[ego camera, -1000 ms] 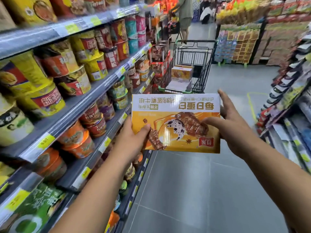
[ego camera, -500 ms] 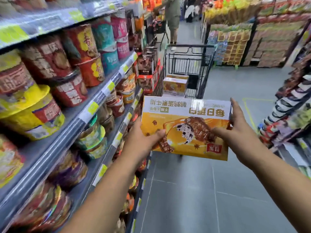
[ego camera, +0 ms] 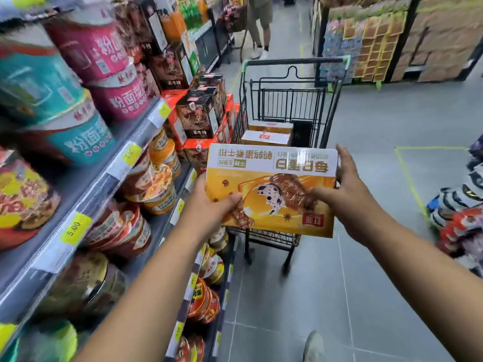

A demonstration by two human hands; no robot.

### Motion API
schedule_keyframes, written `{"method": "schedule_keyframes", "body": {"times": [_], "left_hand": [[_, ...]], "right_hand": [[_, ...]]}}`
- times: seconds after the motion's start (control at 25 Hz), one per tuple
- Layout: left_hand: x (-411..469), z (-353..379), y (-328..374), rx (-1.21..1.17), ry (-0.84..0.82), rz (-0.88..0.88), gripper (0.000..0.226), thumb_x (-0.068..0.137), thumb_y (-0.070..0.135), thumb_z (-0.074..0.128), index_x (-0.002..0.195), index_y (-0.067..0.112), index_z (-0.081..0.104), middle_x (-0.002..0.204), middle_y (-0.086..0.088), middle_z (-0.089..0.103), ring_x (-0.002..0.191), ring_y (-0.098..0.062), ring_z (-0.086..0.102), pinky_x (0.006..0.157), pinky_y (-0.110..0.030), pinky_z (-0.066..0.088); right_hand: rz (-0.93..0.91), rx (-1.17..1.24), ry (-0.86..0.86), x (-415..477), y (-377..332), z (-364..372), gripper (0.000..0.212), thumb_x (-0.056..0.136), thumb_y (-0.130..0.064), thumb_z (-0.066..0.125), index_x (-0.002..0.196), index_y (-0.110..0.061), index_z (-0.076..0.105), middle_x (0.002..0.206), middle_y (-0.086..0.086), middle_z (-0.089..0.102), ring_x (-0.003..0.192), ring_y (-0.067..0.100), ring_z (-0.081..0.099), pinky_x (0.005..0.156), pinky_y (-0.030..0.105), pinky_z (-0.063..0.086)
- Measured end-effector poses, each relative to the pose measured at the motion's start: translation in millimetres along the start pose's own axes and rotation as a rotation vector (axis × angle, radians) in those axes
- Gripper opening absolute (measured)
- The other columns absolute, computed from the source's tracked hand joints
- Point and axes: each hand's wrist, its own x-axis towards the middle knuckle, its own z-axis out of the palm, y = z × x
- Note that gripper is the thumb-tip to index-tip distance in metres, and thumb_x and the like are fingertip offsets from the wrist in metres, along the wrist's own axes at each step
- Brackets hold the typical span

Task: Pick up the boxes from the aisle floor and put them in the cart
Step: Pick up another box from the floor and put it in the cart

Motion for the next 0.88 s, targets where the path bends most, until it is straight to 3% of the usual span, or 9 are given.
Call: {"method": "schedule_keyframes", "body": {"times": [0.08, 0.2, 0.36, 0.52, 0.68, 0.88], "left_hand": [[51.8, 9.3, 0.8, -0.004, 0.029, -0.042, 0.053, 0.082, 0.020, 0.077, 0.120, 0.037, 0.043, 0.104, 0.019, 0.064, 0.097, -0.003, 0.063, 0.097, -0.043, 0.051], [124.3, 18.5, -6.0, 0.067, 0.038, -0.112, 0.055, 0.082, 0.024, 0.077, 0.124, 0.035, 0.043, 0.105, 0.019, 0.062, 0.101, -0.010, 0.062, 0.098, -0.043, 0.050], [225.5, 32.2, -34.2, 0.176, 0.013, -0.179, 0.071, 0.078, 0.033, 0.079, 0.137, 0.030, 0.039, 0.116, 0.009, 0.062, 0.109, -0.019, 0.060, 0.099, -0.045, 0.048], [330.9, 56.9, -69.3, 0.203, -0.057, -0.256, 0.063, 0.078, 0.026, 0.080, 0.129, 0.028, 0.043, 0.117, 0.005, 0.061, 0.108, -0.019, 0.060, 0.100, -0.043, 0.048], [412.8, 87.8, -103.6, 0.329, -0.059, -0.251, 0.089, 0.058, 0.049, 0.083, 0.134, 0.023, 0.046, 0.128, -0.003, 0.055, 0.116, -0.022, 0.055, 0.102, -0.043, 0.046], [477.2, 126.9, -155.3, 0.498, -0.008, -0.259, 0.099, 0.067, 0.045, 0.084, 0.143, 0.005, 0.034, 0.141, -0.016, 0.047, 0.130, -0.034, 0.044, 0.108, -0.045, 0.037]], "right_hand": [[0.025, -0.005, -0.038, 59.3, 5.4, 3.9, 0.098, 0.081, -0.006, 0.071, 0.149, -0.044, 0.011, 0.109, -0.023, 0.057, 0.110, 0.020, 0.061, 0.099, 0.053, 0.047], [0.059, -0.021, -0.054, 133.8, 12.9, 12.9, 0.100, 0.071, -0.017, 0.074, 0.144, -0.051, 0.014, 0.105, -0.029, 0.058, 0.115, 0.021, 0.057, 0.102, 0.055, 0.042], [0.133, 0.007, -0.051, 226.3, 32.2, 29.0, 0.096, 0.079, -0.001, 0.070, 0.147, -0.040, 0.013, 0.115, -0.014, 0.059, 0.109, 0.019, 0.061, 0.096, 0.052, 0.049], [0.228, -0.005, 0.038, 315.5, 65.9, 51.9, 0.093, 0.080, 0.002, 0.068, 0.146, -0.035, 0.014, 0.107, -0.014, 0.059, 0.103, 0.019, 0.063, 0.092, 0.051, 0.052], [0.332, 0.034, 0.105, 385.9, 103.5, 69.7, 0.088, 0.083, 0.004, 0.066, 0.145, -0.031, 0.014, 0.101, -0.012, 0.057, 0.094, 0.018, 0.065, 0.084, 0.048, 0.057], [0.423, 0.035, 0.153, 443.9, 163.8, 90.7, 0.069, 0.083, 0.001, 0.065, 0.124, -0.030, 0.019, 0.106, -0.003, 0.054, 0.096, 0.020, 0.062, 0.085, 0.052, 0.056]]}}
